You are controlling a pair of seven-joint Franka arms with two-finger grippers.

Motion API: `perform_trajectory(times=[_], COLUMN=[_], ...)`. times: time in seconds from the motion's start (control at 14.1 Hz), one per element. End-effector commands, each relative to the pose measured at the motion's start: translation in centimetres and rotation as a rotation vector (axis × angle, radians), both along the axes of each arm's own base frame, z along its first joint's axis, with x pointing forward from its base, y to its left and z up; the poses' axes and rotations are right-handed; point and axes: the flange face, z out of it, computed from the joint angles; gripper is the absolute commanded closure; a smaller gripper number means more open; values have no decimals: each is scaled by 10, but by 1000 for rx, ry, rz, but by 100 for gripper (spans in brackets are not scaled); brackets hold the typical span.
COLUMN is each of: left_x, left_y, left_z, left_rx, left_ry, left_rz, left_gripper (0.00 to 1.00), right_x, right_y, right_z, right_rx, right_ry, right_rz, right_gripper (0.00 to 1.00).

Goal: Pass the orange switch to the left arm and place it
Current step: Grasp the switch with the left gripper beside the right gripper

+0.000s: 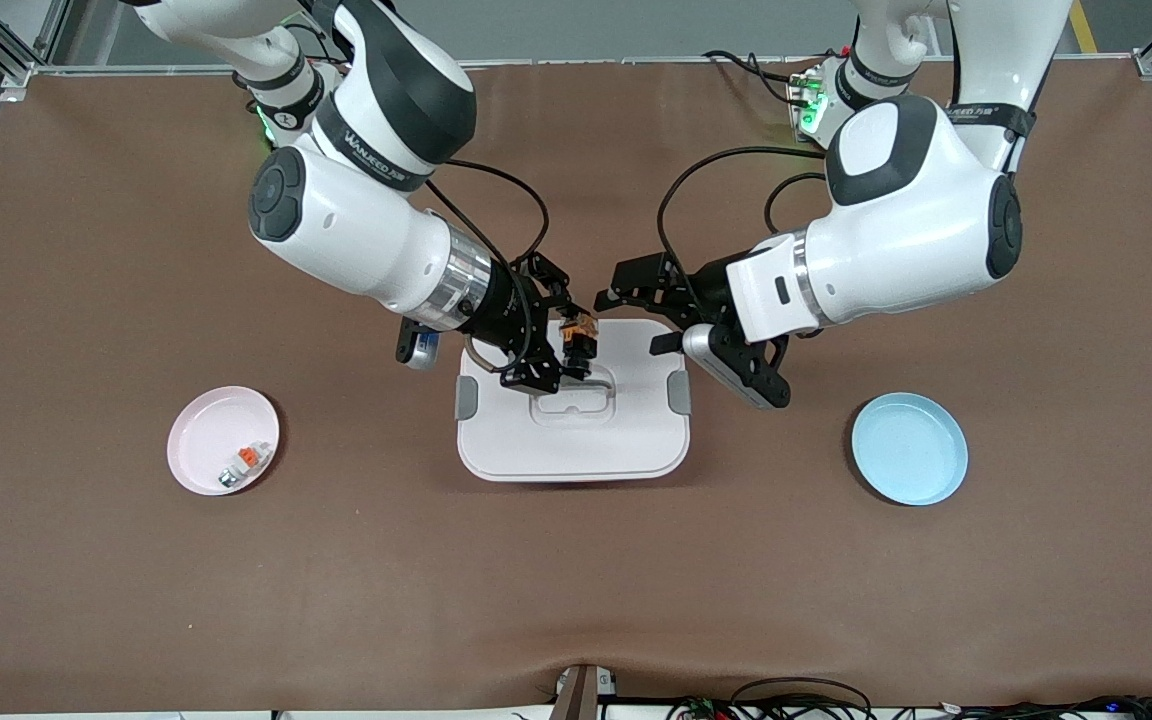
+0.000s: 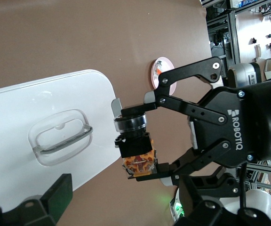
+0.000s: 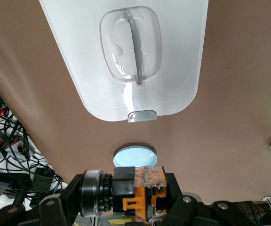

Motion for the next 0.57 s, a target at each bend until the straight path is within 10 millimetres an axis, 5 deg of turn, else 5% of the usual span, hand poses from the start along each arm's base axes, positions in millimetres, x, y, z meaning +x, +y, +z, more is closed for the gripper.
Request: perform_trajectory(times=[0.0,0.5], left_x=[2,5], left_y=[-10,-23], left_z=[-5,-19], left_rx=[-24,-31], left_ry=[14,7], left_rz=[-5,11], left_gripper=[0,0], right_x=[1,1], right_y=[5,5], right_z=[7,6], right_rx=[16,17], right_ry=[1,2], right_rz=[-14,-10], right_gripper=[100,100])
